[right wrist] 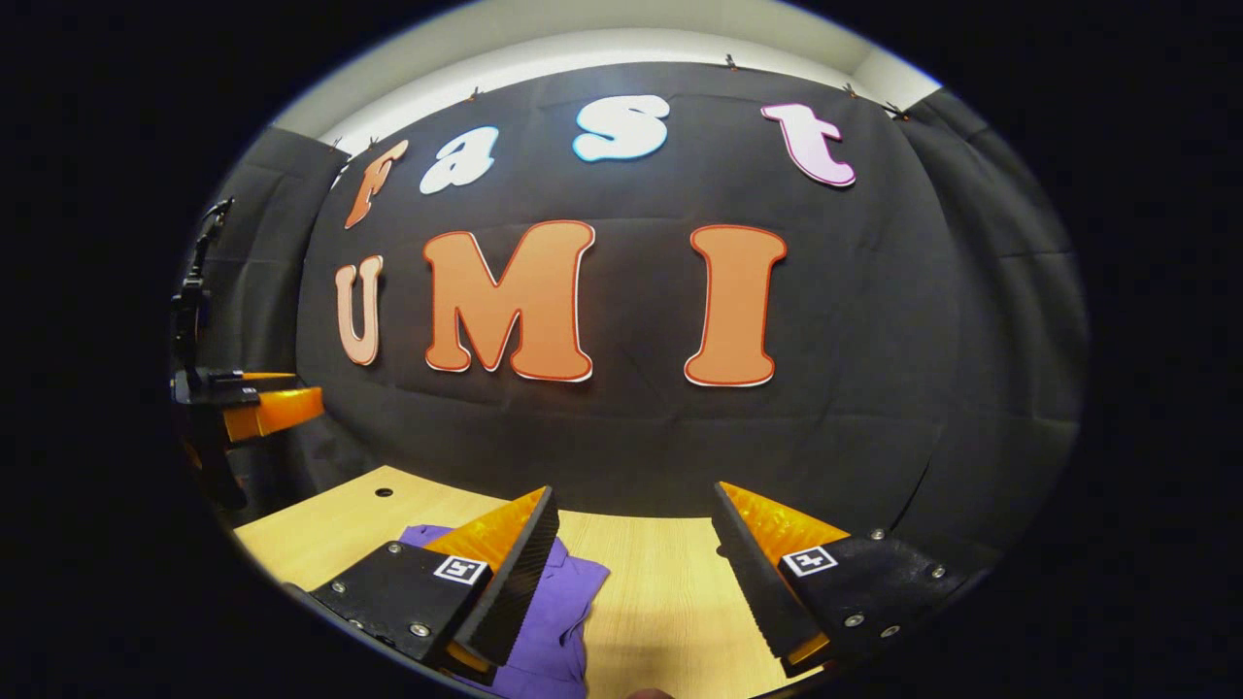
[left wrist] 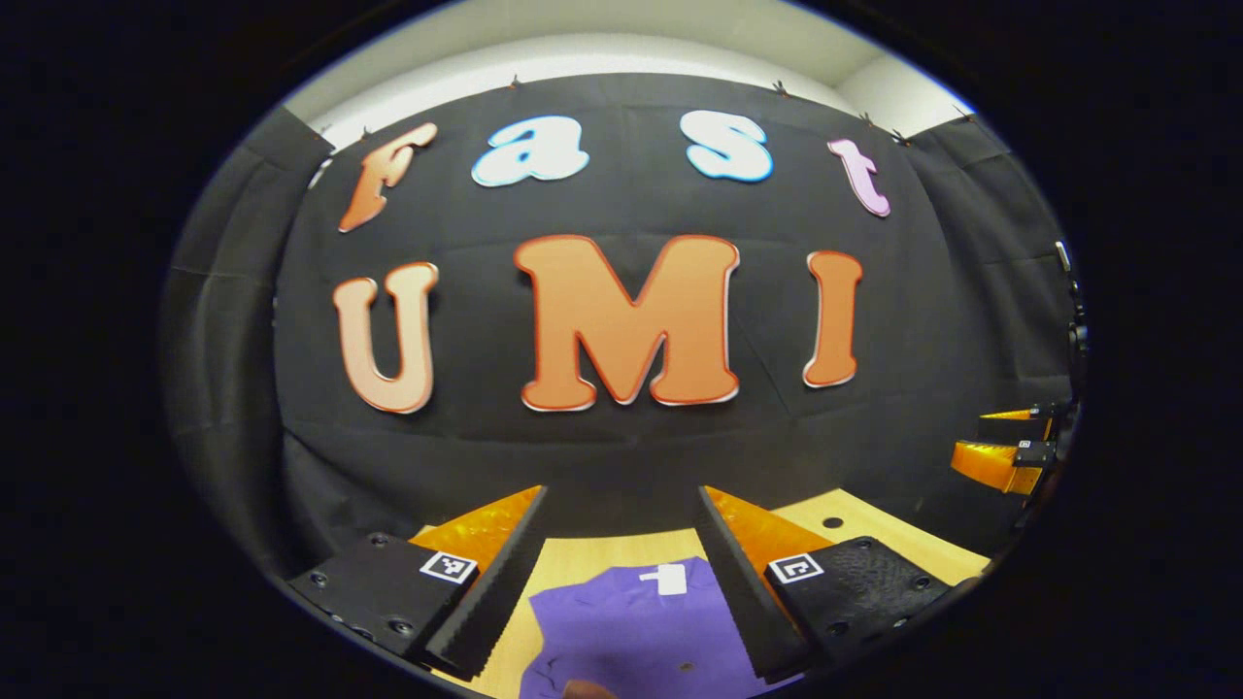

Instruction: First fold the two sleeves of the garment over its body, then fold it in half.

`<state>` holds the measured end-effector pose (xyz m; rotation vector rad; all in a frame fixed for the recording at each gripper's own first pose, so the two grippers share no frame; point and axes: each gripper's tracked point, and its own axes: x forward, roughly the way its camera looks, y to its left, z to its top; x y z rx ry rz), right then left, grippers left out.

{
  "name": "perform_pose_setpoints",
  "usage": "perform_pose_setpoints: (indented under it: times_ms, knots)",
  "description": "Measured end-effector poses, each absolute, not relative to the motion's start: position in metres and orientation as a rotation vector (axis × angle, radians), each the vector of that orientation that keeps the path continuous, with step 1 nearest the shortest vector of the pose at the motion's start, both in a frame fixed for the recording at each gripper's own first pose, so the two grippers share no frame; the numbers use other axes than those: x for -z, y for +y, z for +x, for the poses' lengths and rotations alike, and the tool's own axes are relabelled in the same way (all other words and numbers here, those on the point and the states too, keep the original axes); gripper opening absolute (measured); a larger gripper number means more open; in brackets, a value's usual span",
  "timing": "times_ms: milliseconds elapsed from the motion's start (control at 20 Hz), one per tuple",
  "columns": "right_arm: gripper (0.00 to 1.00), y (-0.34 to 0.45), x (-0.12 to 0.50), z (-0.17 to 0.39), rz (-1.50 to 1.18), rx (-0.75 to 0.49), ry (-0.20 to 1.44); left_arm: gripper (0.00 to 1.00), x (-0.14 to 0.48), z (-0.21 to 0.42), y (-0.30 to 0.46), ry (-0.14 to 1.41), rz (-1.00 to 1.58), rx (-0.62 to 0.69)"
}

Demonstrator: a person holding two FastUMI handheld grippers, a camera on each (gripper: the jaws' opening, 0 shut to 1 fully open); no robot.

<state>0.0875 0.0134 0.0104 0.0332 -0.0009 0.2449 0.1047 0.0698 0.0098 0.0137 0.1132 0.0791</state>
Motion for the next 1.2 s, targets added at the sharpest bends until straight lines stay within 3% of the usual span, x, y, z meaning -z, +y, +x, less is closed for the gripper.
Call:
perform_pose_setpoints:
  times_ms: [200, 450, 1200]
  knots:
    - [0.94, 0.024, 0.005, 0.081, 0.042, -0.252, 0.013, 0.93, -0.011, 0.077, 0.097, 0.062, -0.018, -0.154]
    - [0.95, 0.024, 0.048, 0.070, 0.021, -0.245, 0.101, 0.93, 0.026, 0.041, 0.125, 0.118, 0.020, -0.222]
    - [0.95, 0.042, 0.231, -0.031, -0.049, -0.315, 0.664, 0.94, 0.211, -0.061, 0.166, 0.648, 0.090, -0.241]
